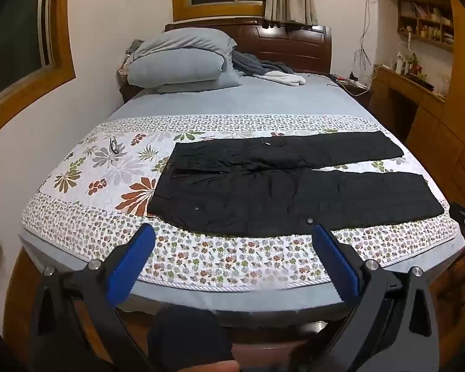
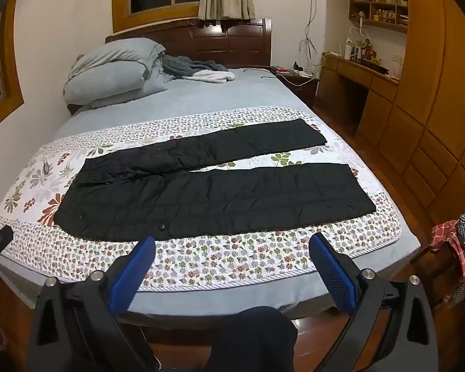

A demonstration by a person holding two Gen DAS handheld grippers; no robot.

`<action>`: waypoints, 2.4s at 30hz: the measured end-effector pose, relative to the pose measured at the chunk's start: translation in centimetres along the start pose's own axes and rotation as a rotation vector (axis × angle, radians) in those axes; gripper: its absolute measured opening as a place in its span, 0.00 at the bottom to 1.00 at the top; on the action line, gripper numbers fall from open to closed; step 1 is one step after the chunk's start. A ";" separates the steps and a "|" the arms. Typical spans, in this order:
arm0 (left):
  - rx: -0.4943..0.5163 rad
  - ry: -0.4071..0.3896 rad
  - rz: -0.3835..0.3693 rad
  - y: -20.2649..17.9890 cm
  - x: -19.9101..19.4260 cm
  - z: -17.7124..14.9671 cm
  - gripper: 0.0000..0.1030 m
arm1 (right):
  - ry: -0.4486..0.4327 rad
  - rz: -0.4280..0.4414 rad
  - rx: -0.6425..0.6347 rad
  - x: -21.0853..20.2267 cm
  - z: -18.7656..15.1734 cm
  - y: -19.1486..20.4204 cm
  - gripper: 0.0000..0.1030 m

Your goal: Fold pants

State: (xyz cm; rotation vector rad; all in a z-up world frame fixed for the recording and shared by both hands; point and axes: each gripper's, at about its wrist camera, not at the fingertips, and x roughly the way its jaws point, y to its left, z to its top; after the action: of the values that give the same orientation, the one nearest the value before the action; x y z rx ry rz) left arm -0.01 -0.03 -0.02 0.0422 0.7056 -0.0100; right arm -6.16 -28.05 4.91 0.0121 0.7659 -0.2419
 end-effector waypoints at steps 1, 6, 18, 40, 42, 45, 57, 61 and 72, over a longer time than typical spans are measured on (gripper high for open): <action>0.002 -0.001 0.001 0.0 0.0 0.0 0.98 | -0.001 -0.001 -0.001 0.0 0.0 0.0 0.97; -0.009 -0.002 -0.003 0.0 0.0 0.0 0.98 | 0.004 -0.002 -0.001 0.0 0.0 0.0 0.97; -0.001 0.005 -0.005 0.1 0.4 -0.2 0.98 | 0.004 -0.011 -0.003 -0.1 -0.1 0.0 0.97; 0.001 0.008 -0.007 -0.1 0.3 -0.3 0.98 | 0.001 -0.014 -0.006 -0.2 -0.3 -0.1 0.97; 0.001 0.007 -0.006 -0.1 0.4 -0.2 0.98 | -0.001 -0.014 -0.006 -0.3 -0.3 0.0 0.97; 0.000 0.001 -0.003 -0.2 0.3 -0.2 0.98 | -0.002 -0.014 -0.006 -0.4 -0.2 0.0 0.97; -0.004 -0.002 0.009 -0.1 0.1 -0.3 0.98 | -0.001 -0.010 -0.011 -0.3 -0.3 0.1 0.97; -0.006 0.005 0.001 0.1 0.3 -0.3 0.98 | -0.001 -0.011 -0.016 -0.1 -0.3 0.3 0.97; -0.074 0.045 -0.043 2.1 2.2 -0.1 0.98 | 0.004 -0.026 -0.027 1.0 0.0 0.3 0.97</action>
State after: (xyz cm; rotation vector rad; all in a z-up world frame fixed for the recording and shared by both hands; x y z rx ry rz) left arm 1.62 2.08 -1.41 -0.0439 0.7515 -0.0243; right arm -5.44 -28.01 4.19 -0.0228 0.7740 -0.2559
